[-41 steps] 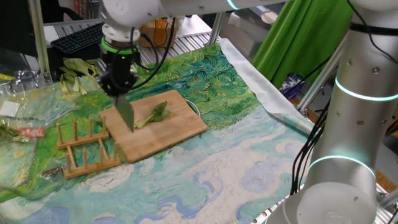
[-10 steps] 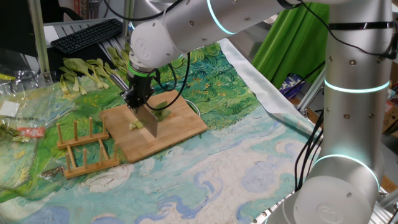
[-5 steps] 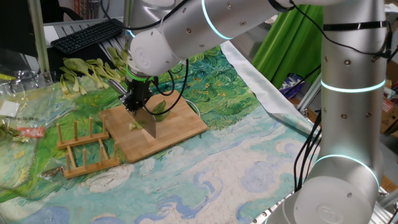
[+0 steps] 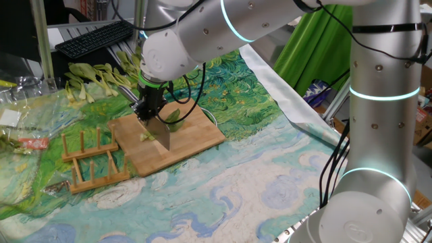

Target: Chop the pakchoi

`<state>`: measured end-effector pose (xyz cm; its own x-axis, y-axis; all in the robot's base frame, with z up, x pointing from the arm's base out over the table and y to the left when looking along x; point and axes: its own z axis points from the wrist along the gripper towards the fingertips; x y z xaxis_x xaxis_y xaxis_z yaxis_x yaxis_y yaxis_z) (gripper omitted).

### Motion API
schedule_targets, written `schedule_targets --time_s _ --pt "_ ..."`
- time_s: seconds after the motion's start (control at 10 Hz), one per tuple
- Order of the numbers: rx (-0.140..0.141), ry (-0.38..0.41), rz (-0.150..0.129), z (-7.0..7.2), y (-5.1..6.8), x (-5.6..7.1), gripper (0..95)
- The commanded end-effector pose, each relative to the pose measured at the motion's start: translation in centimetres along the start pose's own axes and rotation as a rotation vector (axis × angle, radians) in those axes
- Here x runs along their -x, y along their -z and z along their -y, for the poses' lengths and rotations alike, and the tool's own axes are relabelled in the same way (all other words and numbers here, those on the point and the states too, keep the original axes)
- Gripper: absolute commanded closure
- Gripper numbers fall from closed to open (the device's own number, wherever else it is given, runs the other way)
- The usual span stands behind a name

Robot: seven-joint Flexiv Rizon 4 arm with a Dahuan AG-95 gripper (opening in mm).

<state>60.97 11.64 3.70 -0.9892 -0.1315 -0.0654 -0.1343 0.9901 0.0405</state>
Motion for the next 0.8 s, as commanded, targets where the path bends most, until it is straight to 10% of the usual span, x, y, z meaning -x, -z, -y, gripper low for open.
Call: schedule_targets --time_s 0.1,0.8 --pt "-0.001 -0.001 0.001 0.03 0.02 -0.06 95.0" --pt "-0.006 0.003 0.003 0.07 0.46 -0.16 95.0"
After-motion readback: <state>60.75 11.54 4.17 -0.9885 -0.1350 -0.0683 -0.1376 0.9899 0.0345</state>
